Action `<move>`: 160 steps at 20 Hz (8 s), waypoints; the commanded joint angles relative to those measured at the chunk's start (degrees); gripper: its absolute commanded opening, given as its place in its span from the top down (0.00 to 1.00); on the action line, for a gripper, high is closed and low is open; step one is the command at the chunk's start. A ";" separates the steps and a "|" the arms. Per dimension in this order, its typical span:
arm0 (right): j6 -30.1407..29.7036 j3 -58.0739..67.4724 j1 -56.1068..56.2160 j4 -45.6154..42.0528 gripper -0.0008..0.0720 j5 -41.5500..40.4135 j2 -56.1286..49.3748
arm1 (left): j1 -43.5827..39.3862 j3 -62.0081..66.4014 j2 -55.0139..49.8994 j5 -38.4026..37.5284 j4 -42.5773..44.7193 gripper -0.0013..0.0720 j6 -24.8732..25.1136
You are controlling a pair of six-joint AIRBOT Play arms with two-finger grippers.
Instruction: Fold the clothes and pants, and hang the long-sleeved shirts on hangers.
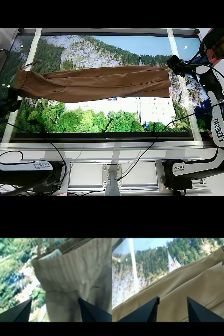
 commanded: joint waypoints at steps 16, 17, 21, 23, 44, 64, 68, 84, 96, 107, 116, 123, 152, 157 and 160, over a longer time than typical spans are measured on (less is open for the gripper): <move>-0.02 0.07 0.02 0.00 0.43 5.92 0.07 | -8.72 16.76 -14.75 6.49 -12.15 0.93 8.74; -0.09 0.09 0.00 0.00 0.43 7.26 0.24 | -9.03 18.49 -14.36 4.59 -12.15 0.93 9.55; -5.53 1.01 0.02 0.00 0.58 16.24 1.38 | -10.82 25.38 -8.90 -4.87 -8.39 0.94 11.74; -7.34 2.56 0.15 0.00 0.60 21.79 1.84 | -12.31 26.43 -3.17 -6.27 -0.92 0.94 8.76; -2.01 25.90 45.99 -5.51 0.97 -0.68 -18.32 | -26.23 26.73 24.81 -17.20 22.60 0.93 -10.49; 4.44 42.80 57.83 -0.66 0.97 -2.91 -37.38 | -32.46 26.45 17.84 -25.90 23.65 0.93 -11.41; 5.49 42.80 50.51 -0.68 0.97 -1.18 -37.29 | -35.45 25.59 15.32 -26.12 23.89 0.93 -11.41; 8.09 42.80 39.39 -10.21 0.97 2.12 -34.27 | -51.19 4.42 12.90 -0.70 21.64 0.93 -23.87; 1.46 42.80 33.62 -16.63 0.97 20.96 -22.29 | -59.91 4.20 12.90 5.49 9.66 0.04 -25.33; 1.27 42.77 33.59 -17.00 0.97 29.46 -18.45 | -46.51 4.17 22.99 -7.23 21.62 0.04 -20.17; -1.27 42.03 33.59 -17.79 0.97 32.85 -18.45 | -28.46 -6.64 20.59 -27.63 27.76 0.05 -12.57; -1.27 42.03 33.59 -17.79 0.97 33.03 -18.45 | -28.30 -8.26 9.86 -20.61 24.63 0.05 -9.27; -5.75 35.80 33.77 -23.58 0.97 39.39 -18.75 | -27.93 31.52 8.26 -50.29 22.25 0.93 -10.88; -3.61 31.82 36.13 -13.84 0.97 23.19 -19.23 | -30.29 39.30 9.25 -50.05 22.14 0.93 -13.40; 1.99 31.69 40.54 -11.93 0.97 16.94 -22.01 | -32.98 39.23 8.96 -49.72 22.18 0.93 -13.38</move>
